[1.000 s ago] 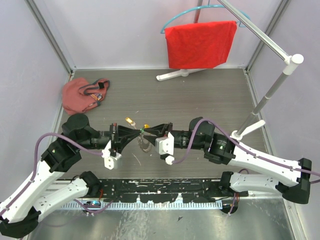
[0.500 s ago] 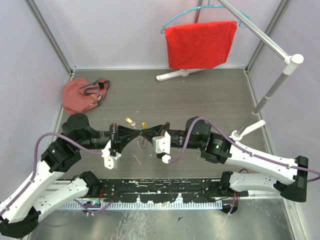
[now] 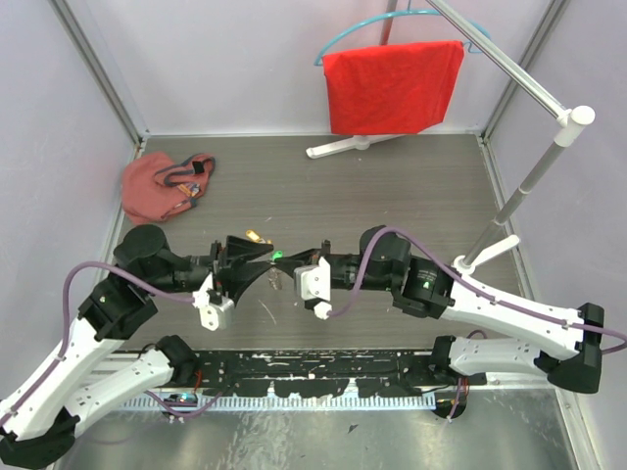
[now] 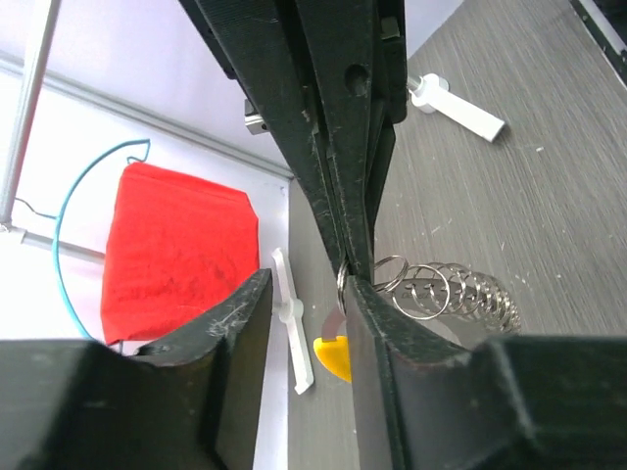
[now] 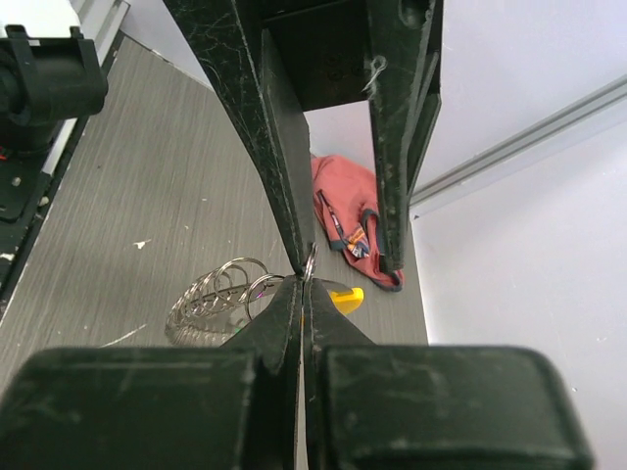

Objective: Put the keys on the keyring

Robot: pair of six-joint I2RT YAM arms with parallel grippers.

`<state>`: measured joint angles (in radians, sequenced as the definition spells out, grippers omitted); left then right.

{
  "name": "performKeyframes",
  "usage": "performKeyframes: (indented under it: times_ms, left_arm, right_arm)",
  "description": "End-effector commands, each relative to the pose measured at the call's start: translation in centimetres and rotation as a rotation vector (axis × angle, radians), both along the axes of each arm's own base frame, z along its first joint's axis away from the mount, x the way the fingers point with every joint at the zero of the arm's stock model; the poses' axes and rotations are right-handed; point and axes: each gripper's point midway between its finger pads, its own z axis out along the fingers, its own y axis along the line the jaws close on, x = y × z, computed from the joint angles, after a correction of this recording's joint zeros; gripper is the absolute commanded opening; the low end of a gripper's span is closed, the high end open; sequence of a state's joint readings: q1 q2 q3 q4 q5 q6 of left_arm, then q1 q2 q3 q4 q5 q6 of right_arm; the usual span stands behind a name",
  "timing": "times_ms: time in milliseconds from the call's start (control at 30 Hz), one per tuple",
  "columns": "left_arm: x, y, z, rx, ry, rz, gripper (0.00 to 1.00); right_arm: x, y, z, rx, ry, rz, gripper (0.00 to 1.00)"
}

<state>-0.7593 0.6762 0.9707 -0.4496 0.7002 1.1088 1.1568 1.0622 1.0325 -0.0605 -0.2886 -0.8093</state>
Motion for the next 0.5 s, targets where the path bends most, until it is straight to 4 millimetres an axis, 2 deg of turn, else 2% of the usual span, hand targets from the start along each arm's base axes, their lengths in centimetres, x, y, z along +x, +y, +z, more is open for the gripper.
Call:
performKeyframes:
  times_ms: [0,200,467]
  left_arm:
    - [-1.8,-0.7,0.8,-0.063,0.028,-0.095,0.45]
    - [-3.0,-0.9,2.0,-0.11,0.061,-0.147,0.47]
    - [-5.1,0.2,4.5,-0.205,0.061,-0.192,0.39]
  right_arm:
    - [-0.9,-0.7,4.7,0.142,-0.084,0.029,0.01]
    - [-2.7,-1.9,6.7,0.192,-0.11,0.1,0.01]
    - [-5.2,-2.9,9.2,0.265,-0.129,0.207,0.01]
